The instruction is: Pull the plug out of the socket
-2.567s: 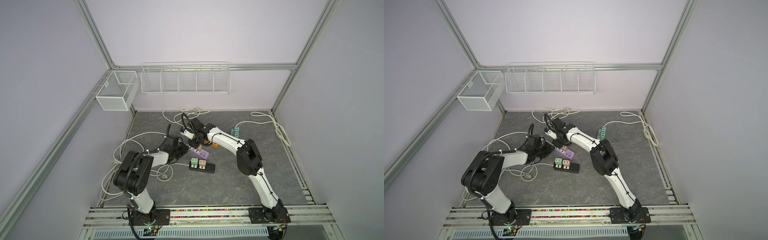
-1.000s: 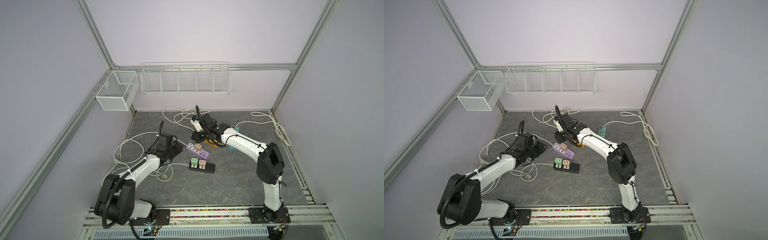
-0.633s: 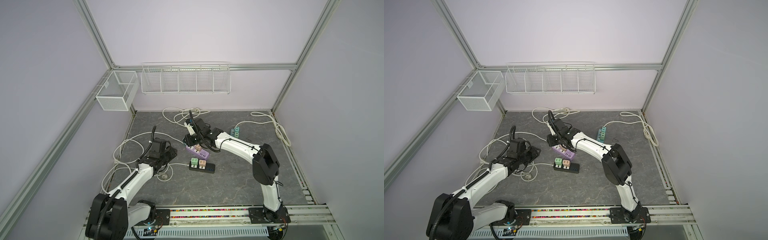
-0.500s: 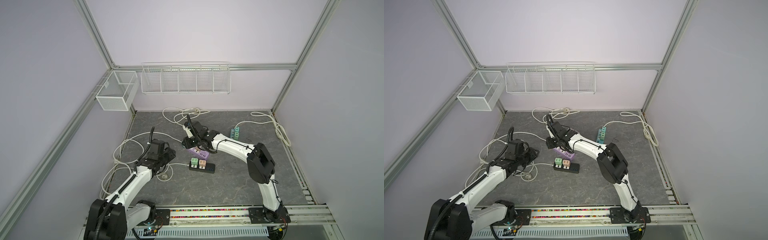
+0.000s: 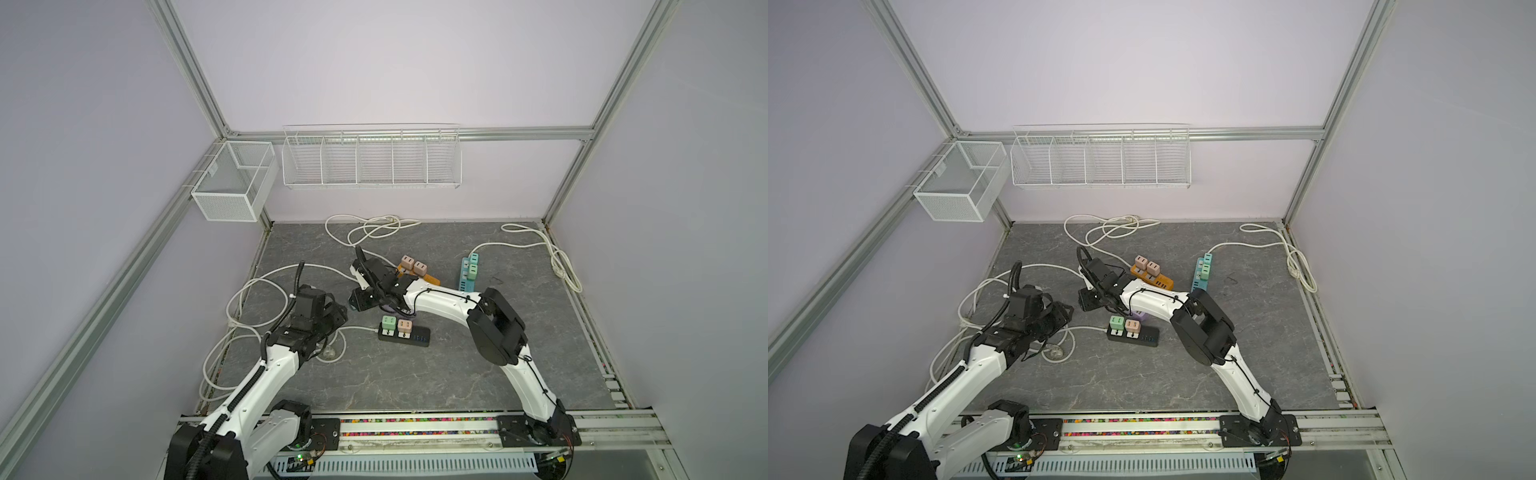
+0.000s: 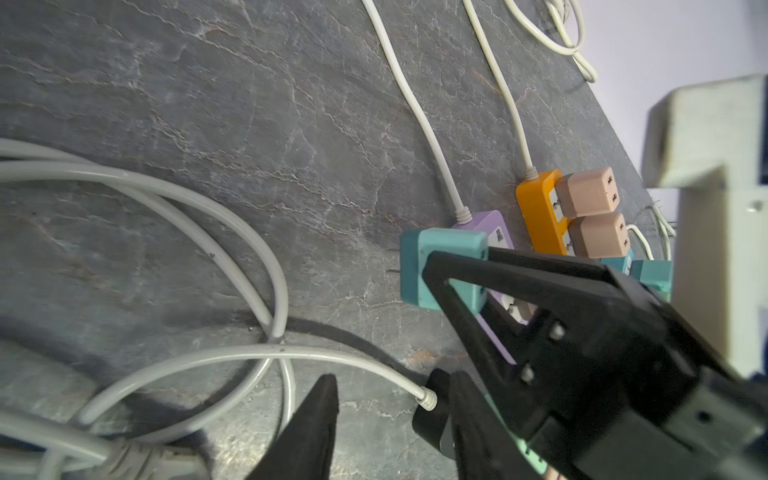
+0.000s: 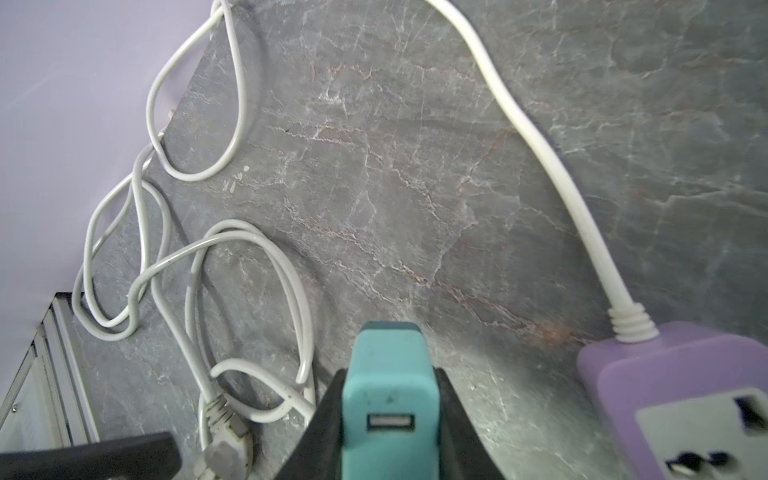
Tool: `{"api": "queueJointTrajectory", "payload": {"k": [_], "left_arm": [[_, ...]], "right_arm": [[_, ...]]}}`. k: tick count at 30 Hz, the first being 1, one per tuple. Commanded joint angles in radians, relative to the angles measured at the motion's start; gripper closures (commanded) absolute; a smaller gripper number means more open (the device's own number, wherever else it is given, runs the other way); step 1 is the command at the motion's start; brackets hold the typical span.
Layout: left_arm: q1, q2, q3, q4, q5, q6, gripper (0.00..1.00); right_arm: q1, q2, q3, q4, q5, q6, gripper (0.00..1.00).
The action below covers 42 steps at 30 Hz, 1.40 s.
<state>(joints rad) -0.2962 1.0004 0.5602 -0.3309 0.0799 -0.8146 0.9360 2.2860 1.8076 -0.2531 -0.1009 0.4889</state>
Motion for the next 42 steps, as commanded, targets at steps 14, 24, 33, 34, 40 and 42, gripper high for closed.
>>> {"api": "queueJointTrajectory", "payload": {"k": [14, 24, 33, 34, 40, 42], "left_arm": [[0.005, -0.022, -0.014, -0.007, -0.031, -0.013, 0.52], [0.005, -0.019, -0.019, 0.007, -0.023, -0.015, 0.51], [0.005, -0.022, -0.017, 0.006, -0.030, -0.016, 0.51], [0.005, -0.021, -0.017, 0.006, -0.029, -0.015, 0.51], [0.005, -0.016, -0.013, 0.012, -0.027, -0.018, 0.51], [0.005, -0.016, -0.008, 0.014, -0.027, -0.020, 0.50]], "right_arm": [[0.012, 0.103, 0.106, 0.010, -0.016, 0.006, 0.79], [0.016, 0.119, 0.127, -0.024, 0.003, -0.014, 0.73], [0.017, 0.142, 0.148, -0.040, -0.002, -0.016, 0.68], [0.016, 0.142, 0.148, -0.041, 0.000, -0.016, 0.68], [0.016, 0.131, 0.150, -0.059, 0.016, -0.026, 0.58], [0.016, 0.121, 0.149, -0.066, 0.027, -0.036, 0.55]]}}
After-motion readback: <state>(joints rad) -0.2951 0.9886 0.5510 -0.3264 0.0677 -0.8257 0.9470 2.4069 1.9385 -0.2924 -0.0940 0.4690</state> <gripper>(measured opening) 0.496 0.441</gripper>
